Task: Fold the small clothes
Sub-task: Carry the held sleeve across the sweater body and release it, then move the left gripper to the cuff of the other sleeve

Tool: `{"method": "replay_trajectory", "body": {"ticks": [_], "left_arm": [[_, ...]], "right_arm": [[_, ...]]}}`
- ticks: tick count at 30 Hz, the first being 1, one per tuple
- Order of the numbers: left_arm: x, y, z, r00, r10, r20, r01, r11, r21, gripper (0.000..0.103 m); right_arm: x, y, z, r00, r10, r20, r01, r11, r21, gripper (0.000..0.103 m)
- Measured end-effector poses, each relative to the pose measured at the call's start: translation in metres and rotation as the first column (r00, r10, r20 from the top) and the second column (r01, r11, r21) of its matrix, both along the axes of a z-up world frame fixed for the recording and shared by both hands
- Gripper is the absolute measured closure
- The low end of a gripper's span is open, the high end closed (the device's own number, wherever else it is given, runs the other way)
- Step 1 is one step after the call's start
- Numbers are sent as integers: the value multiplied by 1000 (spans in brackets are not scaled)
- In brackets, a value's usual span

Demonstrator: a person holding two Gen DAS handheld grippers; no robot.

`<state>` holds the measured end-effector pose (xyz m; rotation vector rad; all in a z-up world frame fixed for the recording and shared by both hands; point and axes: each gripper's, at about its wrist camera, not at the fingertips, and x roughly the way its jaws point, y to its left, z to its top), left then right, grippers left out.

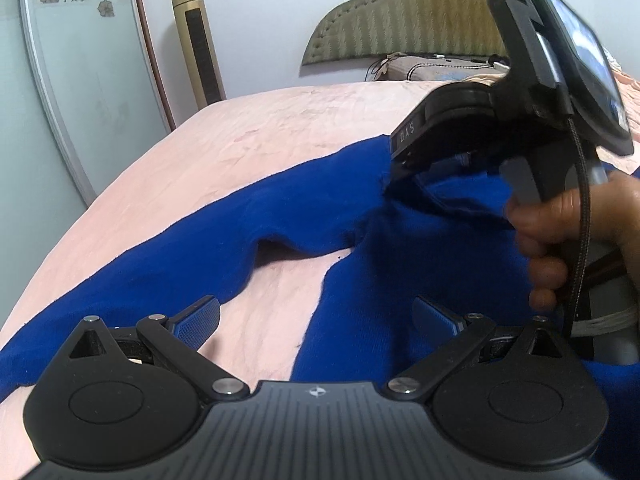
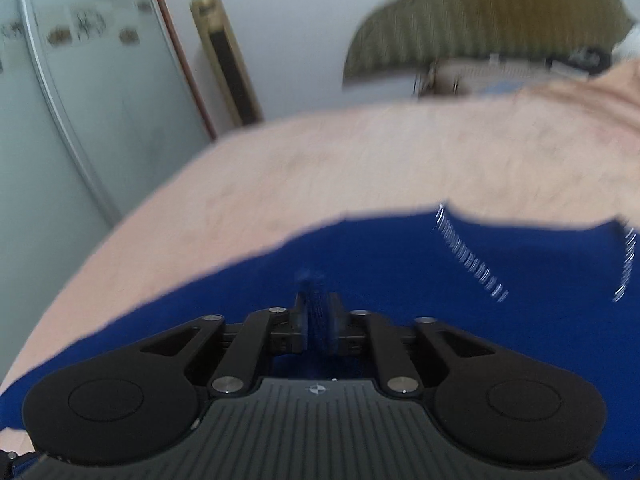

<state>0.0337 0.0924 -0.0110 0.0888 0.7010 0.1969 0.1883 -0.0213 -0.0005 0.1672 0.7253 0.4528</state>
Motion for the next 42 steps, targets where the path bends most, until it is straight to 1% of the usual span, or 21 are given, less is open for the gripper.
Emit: {"method": "replay_trajectory", "body": {"ticks": [1,2,4,5,7,8,9,10,13,14,17,18,19,20,23,25,27,31,33,37,42], "left_arm": [[-1,0,1,1000,-4,3,4,1000,0,0],[-2,1,1,1000,-5,7,5,1000,4,0],[-2,1,0,1000,4,7,-4,1000,15,0],[-1,1,0,1000,10,4,-10,1000,15,0],[2,1,-1,1000,21,-2,-21,1000,2,0],[3,0,-1,999,31,-9,-31,1000,-6,0],[4,-1,-2,999,39,-15,-39,999,-12,0],[4,-2,-2,999,42,-22,-42,999,-20,0],[1,-6,-2,999,25,-25,-26,1000,-15,0],[-1,-6,-1,999,26,-20,-26,1000,-3,0],[-1,-3,-1,999,51,-14,-51,999,13,0],[-1,0,-1,998,62,-19,-62,998,2,0],[0,3,0,997,73,-26,-73,997,-18,0],[0,7,0,996,80,-33,-82,996,-39,0],[-2,14,-1,994,102,-44,-106,991,-83,0],[-4,17,-2,992,116,-49,-120,989,-88,0],[-4,18,-2,991,126,-55,-130,988,-87,0],[-5,20,-2,986,157,-52,-161,984,-74,0],[-6,21,-2,984,169,-51,-172,982,-71,0],[-8,26,-1,980,193,-54,-196,977,-81,0],[-7,30,-2,971,234,-59,-237,969,-65,0]], "right_arm": [[2,1,-5,999,11,-34,-11,1000,10,68],[1,-4,-7,999,11,-51,-9,999,38,68],[-10,-19,2,999,10,-30,-7,995,98,68],[-18,-28,9,1000,6,-2,-5,994,105,65],[-31,-46,21,998,-33,59,28,997,77,55],[-35,-53,23,996,-58,75,54,997,51,45],[-37,-57,22,994,-78,70,77,997,21,38],[-36,-60,17,995,-86,45,86,996,-9,34],[-27,-58,-4,996,-49,-77,43,996,-77,35],[-28,-56,-8,995,-43,-87,36,996,-85,35],[-44,-54,1,999,-35,-25,33,997,-76,34],[-49,-53,4,1000,-25,-5,25,997,-74,28],[-53,-52,6,1000,-17,14,19,996,-91,20],[-55,-49,6,1000,-13,27,17,992,-126,17],[-54,-44,2,1000,-24,11,26,967,-252,18],[-68,-48,8,999,-31,35,39,970,-240,17],[-85,-51,16,997,-1,77,18,975,-222,10],[-125,-58,26,981,30,192,20,966,-256,4],[-138,-63,26,973,31,228,33,962,-270,1],[-148,-77,23,974,8,228,58,958,-280,1],[-155,-103,10,981,-31,194,79,966,-245,1]]}}
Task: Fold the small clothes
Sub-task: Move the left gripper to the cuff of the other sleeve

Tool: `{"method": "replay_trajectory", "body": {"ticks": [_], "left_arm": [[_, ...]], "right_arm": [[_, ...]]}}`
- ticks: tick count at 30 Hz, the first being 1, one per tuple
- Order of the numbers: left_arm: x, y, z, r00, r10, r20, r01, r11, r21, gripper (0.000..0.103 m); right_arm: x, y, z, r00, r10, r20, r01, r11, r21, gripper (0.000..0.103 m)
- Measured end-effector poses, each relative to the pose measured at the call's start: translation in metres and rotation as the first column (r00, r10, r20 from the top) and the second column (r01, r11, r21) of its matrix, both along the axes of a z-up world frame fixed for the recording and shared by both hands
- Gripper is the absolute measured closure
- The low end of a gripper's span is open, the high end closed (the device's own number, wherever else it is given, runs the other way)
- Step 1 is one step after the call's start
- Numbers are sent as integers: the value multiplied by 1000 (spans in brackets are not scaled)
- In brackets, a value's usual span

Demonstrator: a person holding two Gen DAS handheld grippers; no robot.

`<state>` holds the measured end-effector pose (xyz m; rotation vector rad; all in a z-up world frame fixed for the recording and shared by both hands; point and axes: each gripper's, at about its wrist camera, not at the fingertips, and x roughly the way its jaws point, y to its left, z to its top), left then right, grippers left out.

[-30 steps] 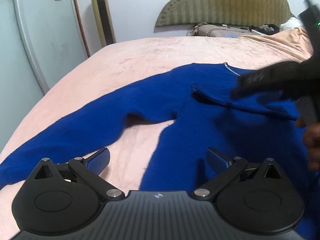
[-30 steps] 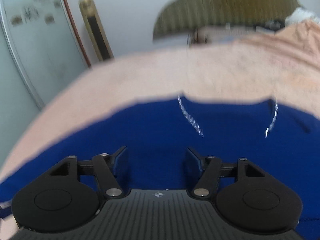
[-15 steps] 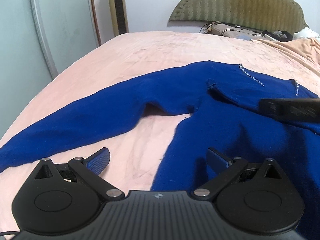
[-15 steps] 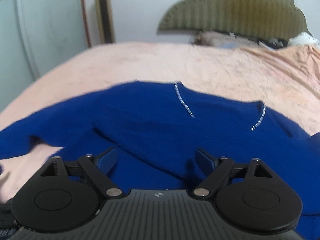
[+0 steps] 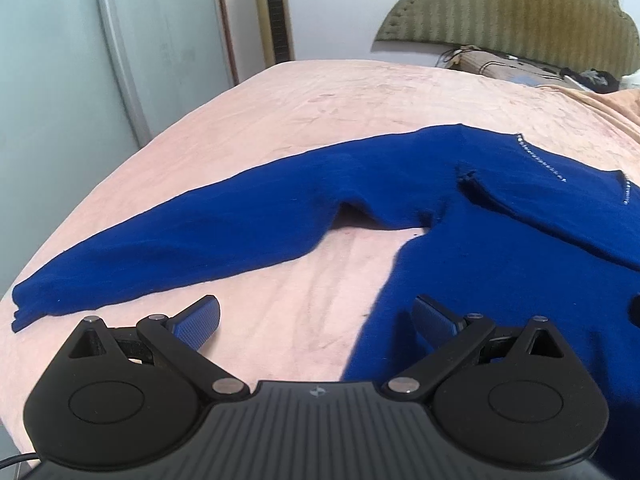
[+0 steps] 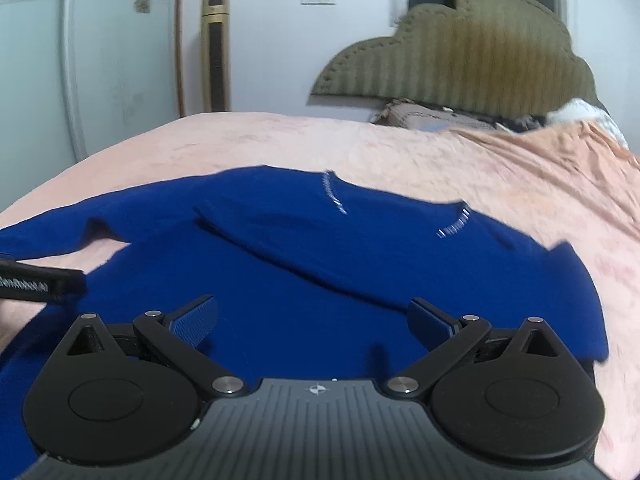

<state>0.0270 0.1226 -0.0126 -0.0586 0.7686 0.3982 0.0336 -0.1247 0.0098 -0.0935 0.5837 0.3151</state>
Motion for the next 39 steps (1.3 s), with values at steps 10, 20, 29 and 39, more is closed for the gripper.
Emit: {"method": "replay_trajectory", "body": {"ticks": [10,20,29,39], "left_arm": [[1,3,-5,999,34,-4,-34,999,3,0],[1,11,-6,998,66,0,-66,998,-2,0],[2,16,-9,996,88,-31,-88,996,3,0],[0,32,-9,990,140,-35,-141,990,-23,0]], "right_arm": [[0,-37,-28,994,-99,-48,99,995,2,0],[2,-37,-38,993,-80,-88,81,997,6,0],[2,-34,-38,993,-72,-95,72,997,-3,0],[3,-37,-39,993,-70,-97,73,997,23,0]]}}
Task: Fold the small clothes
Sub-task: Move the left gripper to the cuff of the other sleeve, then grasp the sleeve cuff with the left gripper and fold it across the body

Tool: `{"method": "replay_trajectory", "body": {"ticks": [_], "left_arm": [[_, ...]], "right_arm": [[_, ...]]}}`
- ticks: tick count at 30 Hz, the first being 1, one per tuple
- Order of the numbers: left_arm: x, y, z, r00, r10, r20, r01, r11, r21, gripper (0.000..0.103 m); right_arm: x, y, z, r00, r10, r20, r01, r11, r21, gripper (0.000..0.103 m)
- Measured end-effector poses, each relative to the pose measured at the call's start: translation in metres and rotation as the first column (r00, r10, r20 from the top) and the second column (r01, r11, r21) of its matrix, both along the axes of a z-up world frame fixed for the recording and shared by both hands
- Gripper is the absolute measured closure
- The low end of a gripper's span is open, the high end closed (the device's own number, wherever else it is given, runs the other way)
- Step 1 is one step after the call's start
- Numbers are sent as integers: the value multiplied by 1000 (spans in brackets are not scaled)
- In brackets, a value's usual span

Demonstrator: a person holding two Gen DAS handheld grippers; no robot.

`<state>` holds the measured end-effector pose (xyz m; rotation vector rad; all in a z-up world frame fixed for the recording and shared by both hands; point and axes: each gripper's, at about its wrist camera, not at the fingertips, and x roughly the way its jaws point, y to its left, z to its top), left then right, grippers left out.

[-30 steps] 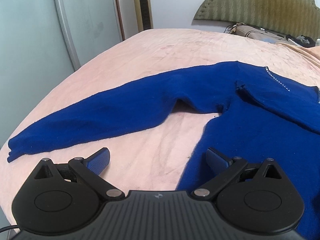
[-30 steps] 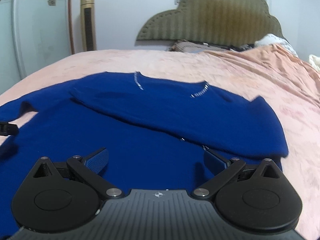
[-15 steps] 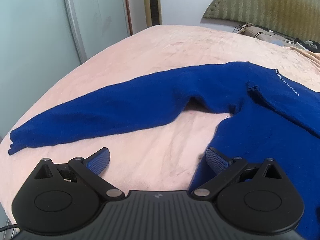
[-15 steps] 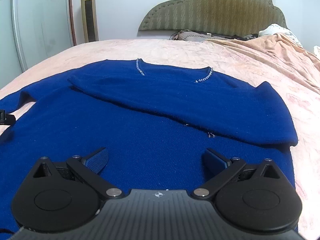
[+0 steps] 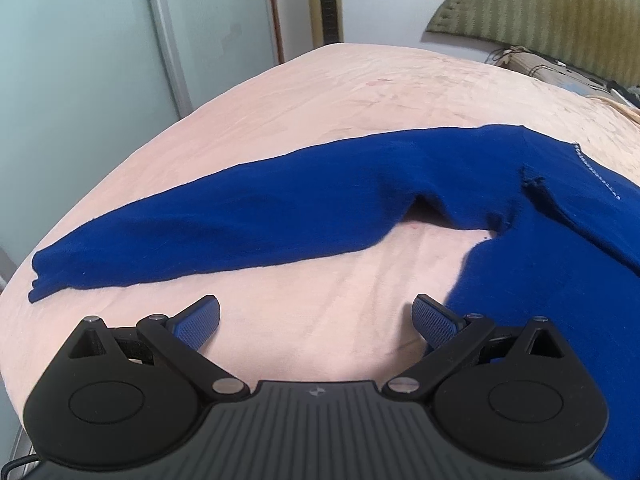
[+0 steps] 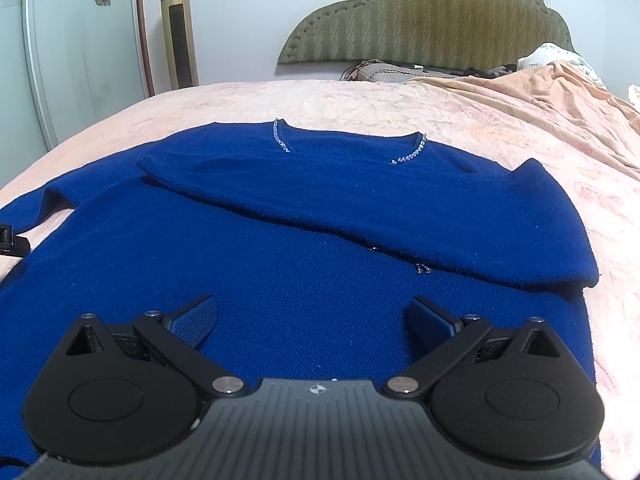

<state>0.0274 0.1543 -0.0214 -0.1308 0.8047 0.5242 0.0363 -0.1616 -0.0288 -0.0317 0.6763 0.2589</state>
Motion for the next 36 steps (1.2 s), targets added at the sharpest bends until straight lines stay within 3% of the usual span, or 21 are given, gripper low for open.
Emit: {"method": "replay_trajectory", "body": {"ticks": [11,14,18,22,24,26,28,31,34,35,36], "left_arm": [[-5,16,5,997,78,20,-77,997,-11,0],[-14,29,9,989,138,59,-134,988,-73,0],[-31,60,9,957,273,99,-252,950,-183,0],[-54,96,2,902,411,133,-354,880,-317,0],[-69,114,-2,864,466,190,-363,838,-407,0],[-82,131,-3,808,537,243,-385,793,-472,0],[-94,153,-8,732,618,286,-395,727,-561,1],[-104,178,-12,653,691,310,-386,655,-649,1],[-108,195,-12,623,721,303,-378,617,-690,2],[-109,199,-12,612,732,299,-381,604,-700,9],[-107,200,-14,603,744,287,-398,593,-700,25]], "right_arm": [[0,0,0,1000,0,0,0,1000,4,0],[-1,0,1,1000,0,0,0,1000,9,0],[-1,-1,1,1000,-1,1,1,1000,21,0],[-2,-2,1,1000,-1,2,1,999,33,0],[-2,-2,1,1000,-1,2,1,999,34,0],[-2,-3,1,1000,-1,1,1,999,34,0],[-2,-3,1,1000,-1,1,1,999,35,0],[-2,-3,1,1000,-2,0,2,999,37,0],[-2,-2,1,1000,-3,-1,3,999,36,0],[-2,-2,1,1000,-3,-1,3,999,35,0],[-2,-2,1,1000,-3,-1,3,999,34,0]]}}
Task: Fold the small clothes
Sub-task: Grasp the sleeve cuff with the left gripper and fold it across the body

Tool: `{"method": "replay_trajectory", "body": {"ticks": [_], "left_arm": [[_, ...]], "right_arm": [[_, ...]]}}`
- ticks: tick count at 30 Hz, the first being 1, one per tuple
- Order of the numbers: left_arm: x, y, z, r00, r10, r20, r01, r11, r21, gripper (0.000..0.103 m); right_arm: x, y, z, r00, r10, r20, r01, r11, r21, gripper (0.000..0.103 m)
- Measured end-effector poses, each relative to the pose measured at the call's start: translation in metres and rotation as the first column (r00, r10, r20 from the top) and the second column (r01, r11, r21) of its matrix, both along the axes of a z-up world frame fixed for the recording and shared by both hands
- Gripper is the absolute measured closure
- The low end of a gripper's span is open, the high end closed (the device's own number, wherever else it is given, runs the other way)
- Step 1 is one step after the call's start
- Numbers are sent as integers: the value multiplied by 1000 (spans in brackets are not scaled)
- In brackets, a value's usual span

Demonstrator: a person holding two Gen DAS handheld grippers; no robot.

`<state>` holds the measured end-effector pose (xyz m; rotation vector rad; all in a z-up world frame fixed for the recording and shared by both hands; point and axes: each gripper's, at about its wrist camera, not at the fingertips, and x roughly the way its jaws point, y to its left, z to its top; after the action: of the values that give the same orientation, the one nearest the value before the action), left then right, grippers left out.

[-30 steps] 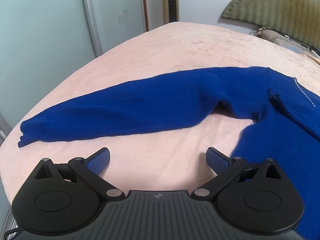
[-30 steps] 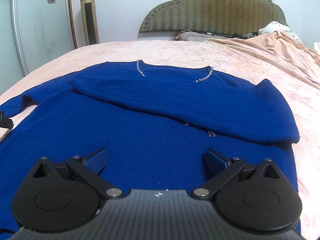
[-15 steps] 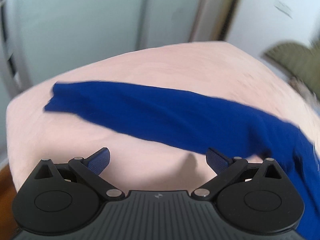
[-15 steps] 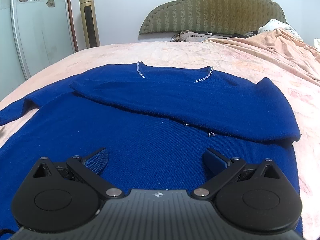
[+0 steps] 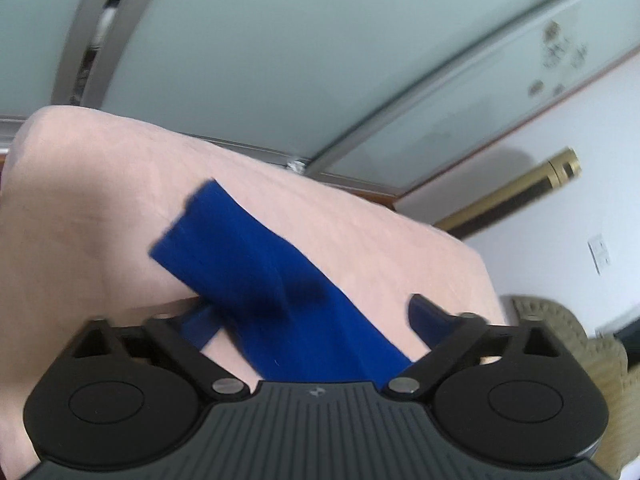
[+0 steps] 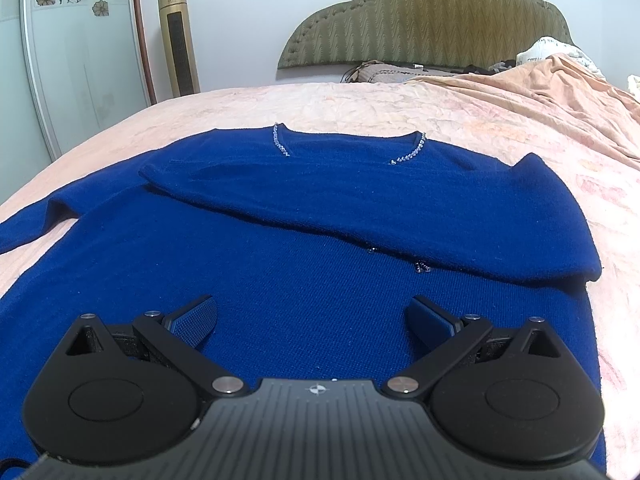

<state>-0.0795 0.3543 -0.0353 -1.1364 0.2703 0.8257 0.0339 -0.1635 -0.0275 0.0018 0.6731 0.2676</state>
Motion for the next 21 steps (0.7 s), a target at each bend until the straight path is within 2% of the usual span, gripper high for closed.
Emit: {"method": "replay_trajectory", "body": {"ticks": [1,2,3,5,7,9,11,13,15,16,18,20,21], "left_arm": [[-1,3,0,1000,13,-15,-13,1000,-3,36],[-1,5,-2,999,15,-37,-16,1000,-7,60],[0,9,-5,998,10,-58,-11,1000,-18,76],[-4,13,-9,998,3,-65,-5,1000,-28,89],[-5,13,-9,997,-2,-75,1,1000,-17,93],[-1,10,-3,995,-5,-103,8,1000,25,94],[6,0,10,989,4,-145,13,994,112,94],[18,-8,26,984,20,-174,19,976,218,94],[32,-23,44,980,41,-195,26,944,328,94],[42,-31,56,978,42,-203,40,921,388,94],[61,-48,75,979,18,-202,80,881,467,94],[83,-75,98,979,-39,-201,144,827,543,94],[95,-89,107,975,-81,-208,190,790,583,94]], "right_arm": [[0,0,0,1000,0,0,0,1000,-1,0],[0,0,0,1000,0,-1,0,1000,-2,0],[0,-1,0,1000,1,-1,-1,1000,-2,0],[0,-1,0,1000,1,-1,-1,1000,-1,0],[0,-1,0,1000,1,-1,-1,1000,-2,0],[0,-1,0,1000,1,-2,-1,1000,-3,0],[0,-2,0,1000,2,-1,-2,1000,-3,0],[0,-3,0,1000,2,-1,-2,1000,-1,0],[0,-3,0,1000,2,-2,-2,1000,3,0],[0,-3,-1,1000,2,-2,-2,1000,4,0],[0,-3,-1,1000,2,-3,-2,1000,5,0],[0,-3,0,1000,1,-2,-1,1000,6,0],[0,-3,0,1000,1,-2,-1,1000,9,0]]}}
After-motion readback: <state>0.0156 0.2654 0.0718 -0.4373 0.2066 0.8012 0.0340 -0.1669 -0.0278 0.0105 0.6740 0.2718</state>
